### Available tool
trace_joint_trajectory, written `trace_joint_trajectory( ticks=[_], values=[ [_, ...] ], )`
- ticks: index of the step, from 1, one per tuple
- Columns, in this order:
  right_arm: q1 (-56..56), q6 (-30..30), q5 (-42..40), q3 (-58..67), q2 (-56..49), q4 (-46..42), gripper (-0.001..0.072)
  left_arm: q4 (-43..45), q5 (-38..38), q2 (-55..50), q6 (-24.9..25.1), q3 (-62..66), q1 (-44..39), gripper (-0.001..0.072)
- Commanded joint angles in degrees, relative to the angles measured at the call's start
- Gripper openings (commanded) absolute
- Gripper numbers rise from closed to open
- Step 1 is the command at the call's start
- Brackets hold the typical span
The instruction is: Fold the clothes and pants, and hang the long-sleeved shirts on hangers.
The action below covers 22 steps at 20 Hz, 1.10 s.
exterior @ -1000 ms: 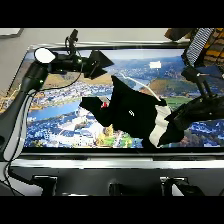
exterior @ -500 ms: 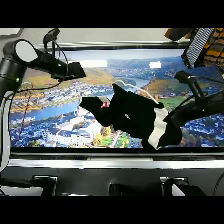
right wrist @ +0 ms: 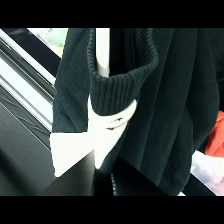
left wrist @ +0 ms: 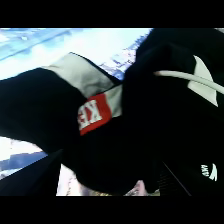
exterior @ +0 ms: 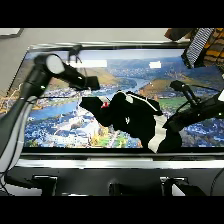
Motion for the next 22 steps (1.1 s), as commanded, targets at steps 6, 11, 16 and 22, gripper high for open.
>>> trace_joint_trajectory(
  ticks=[6,11,16,22],
  values=[
    [0.1,0.1,0.7,-0.2,0.0,-0.2,0.0048,-1.8,14.2,-9.2,-0.1,-1.7,-9.2,0.0599],
    [0.1,0.1,1.0,-0.2,0.0,-0.2,0.0048,-1.8,20.4,-10.0,-0.6,-1.7,-8.5,0.0599],
    [0.1,0.1,1.1,-0.2,0.0,-0.2,0.0048,-1.8,20.7,-12.0,-2.2,-1.7,-7.9,0.0599],
    [0.1,0.1,2.1,-0.2,0.0,-0.2,0.0048,-1.8,21.4,-13.0,-2.2,-1.7,-7.1,0.0591]
  ],
)
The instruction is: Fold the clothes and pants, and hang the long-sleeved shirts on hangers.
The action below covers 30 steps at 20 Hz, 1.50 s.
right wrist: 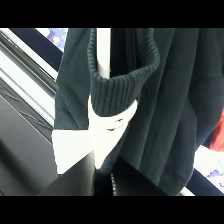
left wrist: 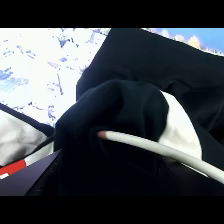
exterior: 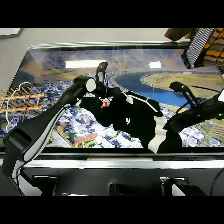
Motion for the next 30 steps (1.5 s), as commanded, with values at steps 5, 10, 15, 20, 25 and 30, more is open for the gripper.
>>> trace_joint_trajectory(
  ticks=[5,10,15,20,25,30],
  values=[
    [0.1,-0.1,1.3,0.0,0.0,0.1,0.0048,0.0,1.8,-1.8,-1.6,0.0,0.5,0.0501],
    [0.1,-0.1,1.4,0.0,0.0,0.1,0.0048,-1.6,3.1,-3.2,-3.2,0.0,0.5,0.0246],
    [0.1,-0.1,2.4,0.0,0.1,0.1,0.0048,-5.2,6.6,-3.4,-3.1,0.0,0.5,0.0036],
    [0.1,-0.1,3.9,0.0,0.9,-0.3,0.0048,-5.1,6.3,-2.7,-3.1,0.6,1.7,0.0034],
    [0.1,2.1,6.3,0.0,3.8,-0.9,0.0048,-5.0,6.4,-2.0,-2.3,7.0,3.1,0.0034],
    [0.1,3.2,7.1,0.0,5.0,-1.1,0.0047,-4.2,6.5,-1.2,-1.0,14.4,3.1,0.0034]
  ],
)
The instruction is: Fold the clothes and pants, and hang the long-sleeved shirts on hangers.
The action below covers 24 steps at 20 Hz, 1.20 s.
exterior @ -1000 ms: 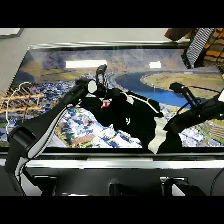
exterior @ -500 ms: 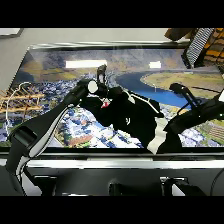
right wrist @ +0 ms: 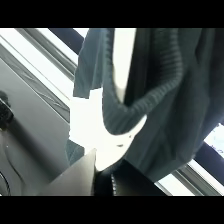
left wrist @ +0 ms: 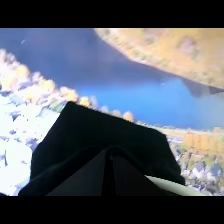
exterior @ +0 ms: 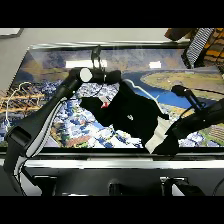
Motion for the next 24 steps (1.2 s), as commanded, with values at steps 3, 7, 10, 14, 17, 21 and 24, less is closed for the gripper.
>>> trace_joint_trajectory(
  ticks=[3,7,10,14,17,21,24],
  values=[
    [0.1,2.0,1.4,0.0,2.1,-1.6,0.0047,1.0,-0.2,1.7,0.8,3.3,0.7,0.0034],
    [0.1,2.0,1.4,0.0,3.3,-1.6,0.0047,0.9,2.3,3.4,0.8,3.3,0.5,0.0034],
    [0.1,2.0,0.4,0.0,3.3,-1.6,0.0047,0.9,3.9,4.9,3.1,3.3,0.0,0.0034],
    [0.1,2.0,-3.0,0.0,3.1,-1.6,0.0047,0.9,4.3,7.2,7.8,3.3,-1.4,0.0034],
    [0.1,1.9,-5.1,0.0,2.5,-1.5,0.0047,0.7,4.3,8.5,10.0,3.3,-2.7,0.0035],
    [0.1,1.7,-7.4,0.0,-0.2,-1.3,0.0047,0.6,4.0,9.3,10.6,3.3,-5.4,0.0036],
    [0.1,-0.3,-11.9,0.0,-2.6,-1.2,0.0047,0.6,1.7,9.6,12.9,3.3,-8.0,0.0035]
  ],
)
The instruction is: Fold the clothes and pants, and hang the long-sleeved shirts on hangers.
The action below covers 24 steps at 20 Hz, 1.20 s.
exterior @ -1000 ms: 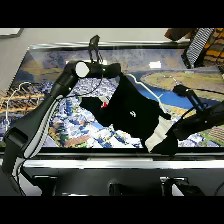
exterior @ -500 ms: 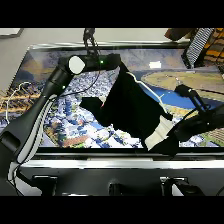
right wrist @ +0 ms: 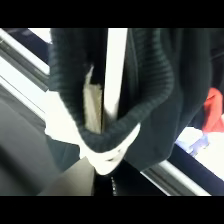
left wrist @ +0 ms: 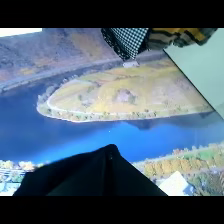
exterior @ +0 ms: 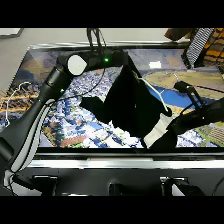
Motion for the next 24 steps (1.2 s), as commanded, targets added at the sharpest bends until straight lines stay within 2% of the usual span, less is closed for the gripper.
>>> trace_joint_trajectory(
  ticks=[1,5,6,7,9,10,13,15,17,21,23,24],
  values=[
    [0.0,-2.3,-6.6,0.0,-2.6,1.0,0.0047,-0.6,-4.0,0.4,2.0,0.0,-3.0,0.0036],
    [0.0,-5.7,-12.2,0.4,-3.1,3.9,0.0047,-0.5,-14.9,0.4,5.5,-1.2,-4.4,0.0036],
    [0.0,-6.7,-12.2,0.7,-3.1,4.5,0.0047,-0.5,-18.2,0.4,6.1,-2.2,-4.2,0.0064],
    [0.0,-7.5,-11.7,1.0,-3.1,5.4,0.0047,-0.5,-20.8,0.4,6.0,-2.8,-3.9,0.021],
    [0.1,-10.1,-10.2,1.5,-3.1,7.3,0.0047,-0.3,-23.0,0.7,6.0,-2.9,-2.6,0.063],
    [1.0,-11.1,-10.0,1.9,-3.1,6.7,0.0047,-0.2,-23.2,1.4,6.0,-2.9,-1.5,0.0657],
    [7.3,-18.1,-11.3,3.8,-3.1,1.7,0.0047,6.0,-27.8,5.4,6.0,-3.0,4.7,0.0657],
    [11.7,-19.8,-16.3,4.6,-3.1,-2.3,0.0047,7.0,-31.9,8.3,8.3,-3.5,10.7,0.0656],
    [15.0,-22.5,-21.3,5.7,-3.1,-2.5,0.0047,6.9,-33.6,11.9,9.0,-5.8,16.4,0.0656],
    [18.6,-23.6,-29.4,12.2,-3.1,-1.5,0.0048,6.6,-33.8,22.3,14.1,-15.6,24.1,0.0656],
    [18.6,-23.6,-27.1,15.2,-3.1,0.3,0.0049,6.4,-31.2,29.0,15.9,-25.4,26.3,0.0655],
    [18.6,-23.6,-24.5,16.3,-3.1,0.8,0.0049,4.9,-27.2,33.1,16.1,-32.0,26.9,0.0655]
  ],
)
